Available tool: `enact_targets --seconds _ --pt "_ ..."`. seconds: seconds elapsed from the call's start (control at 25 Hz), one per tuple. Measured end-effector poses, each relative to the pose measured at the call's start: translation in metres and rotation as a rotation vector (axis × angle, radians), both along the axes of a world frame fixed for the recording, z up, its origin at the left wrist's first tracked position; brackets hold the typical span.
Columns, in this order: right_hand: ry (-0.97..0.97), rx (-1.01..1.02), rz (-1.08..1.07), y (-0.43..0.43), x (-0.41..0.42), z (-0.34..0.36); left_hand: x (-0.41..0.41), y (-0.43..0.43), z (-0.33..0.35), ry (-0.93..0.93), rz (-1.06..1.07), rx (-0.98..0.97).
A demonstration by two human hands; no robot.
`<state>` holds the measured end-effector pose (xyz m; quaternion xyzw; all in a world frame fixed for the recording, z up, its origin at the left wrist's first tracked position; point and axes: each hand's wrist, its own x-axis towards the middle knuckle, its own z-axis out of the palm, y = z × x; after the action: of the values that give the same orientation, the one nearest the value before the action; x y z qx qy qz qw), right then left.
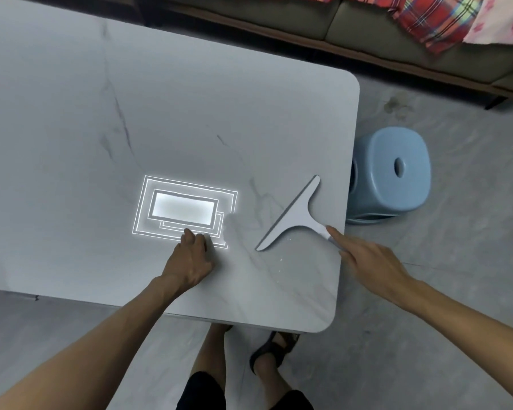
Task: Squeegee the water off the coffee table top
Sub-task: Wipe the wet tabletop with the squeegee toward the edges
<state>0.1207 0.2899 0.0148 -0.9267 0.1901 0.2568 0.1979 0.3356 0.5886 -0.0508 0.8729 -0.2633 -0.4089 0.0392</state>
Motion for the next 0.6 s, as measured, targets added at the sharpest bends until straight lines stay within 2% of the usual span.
enact_targets --seconds 0.12,0.24,0.4,0.6 --pt "-0.099 -0.033 -0.063 -0.016 -0.004 0.015 -0.043 0.008 0.002 0.04 0.007 0.03" --pt "-0.179 -0.069 -0.299 -0.047 0.038 0.015 -0.074 0.012 0.002 -0.021 0.034 0.048" --pt "-0.056 -0.029 -0.472 -0.058 0.092 0.002 -0.099 0.016 0.001 -0.03 0.109 0.059" --pt "0.032 0.056 -0.436 0.007 0.049 0.008 -0.106 0.018 -0.004 0.039 0.184 0.049"
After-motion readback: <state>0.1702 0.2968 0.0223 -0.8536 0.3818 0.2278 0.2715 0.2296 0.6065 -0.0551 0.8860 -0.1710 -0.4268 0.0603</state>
